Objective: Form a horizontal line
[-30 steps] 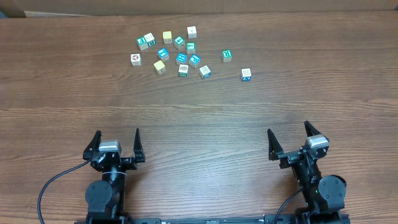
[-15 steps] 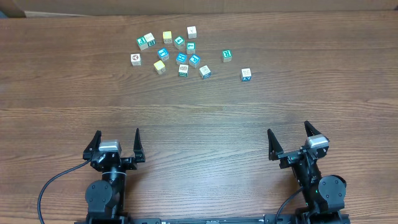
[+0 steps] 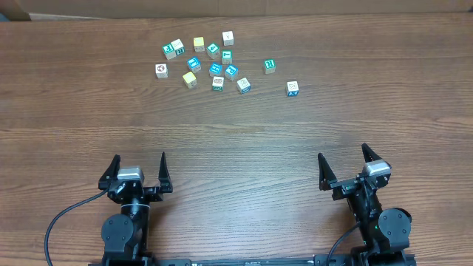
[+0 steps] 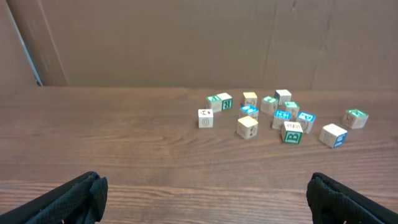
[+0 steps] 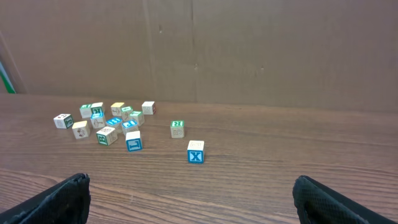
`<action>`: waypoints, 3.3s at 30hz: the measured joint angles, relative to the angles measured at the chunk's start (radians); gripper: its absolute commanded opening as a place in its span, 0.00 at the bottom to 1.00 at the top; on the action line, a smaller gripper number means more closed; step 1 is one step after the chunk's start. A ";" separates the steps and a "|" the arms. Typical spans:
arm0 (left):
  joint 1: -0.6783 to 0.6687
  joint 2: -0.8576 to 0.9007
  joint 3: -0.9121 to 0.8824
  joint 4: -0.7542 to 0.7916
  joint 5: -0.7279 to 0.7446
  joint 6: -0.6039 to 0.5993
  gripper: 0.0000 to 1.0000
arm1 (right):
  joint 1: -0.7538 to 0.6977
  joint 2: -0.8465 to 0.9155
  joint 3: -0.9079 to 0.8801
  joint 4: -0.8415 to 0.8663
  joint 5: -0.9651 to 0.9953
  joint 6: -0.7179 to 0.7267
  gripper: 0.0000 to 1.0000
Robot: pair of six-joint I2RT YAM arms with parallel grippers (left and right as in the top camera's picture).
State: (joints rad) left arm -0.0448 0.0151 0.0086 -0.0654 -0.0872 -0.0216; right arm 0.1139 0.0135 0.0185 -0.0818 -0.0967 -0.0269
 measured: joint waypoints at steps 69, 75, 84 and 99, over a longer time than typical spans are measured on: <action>0.000 1.691 2.043 -0.967 0.492 -0.146 0.07 | 0.000 -0.003 0.000 0.000 0.001 0.000 1.00; 0.000 1.738 2.067 -1.111 0.479 -0.156 0.11 | 0.000 -0.003 0.000 0.000 0.001 0.000 1.00; -0.001 1.877 2.067 -1.358 0.472 -0.101 0.13 | 0.000 -0.003 0.000 0.000 0.001 0.000 1.00; -0.008 1.906 2.067 -1.326 0.472 -0.106 0.41 | 0.000 -0.003 0.000 0.000 0.000 0.000 1.00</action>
State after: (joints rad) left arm -0.0525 1.9209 2.0754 -1.3911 0.3851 -0.1280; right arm 0.1139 0.0109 0.0185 -0.0818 -0.0963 -0.0269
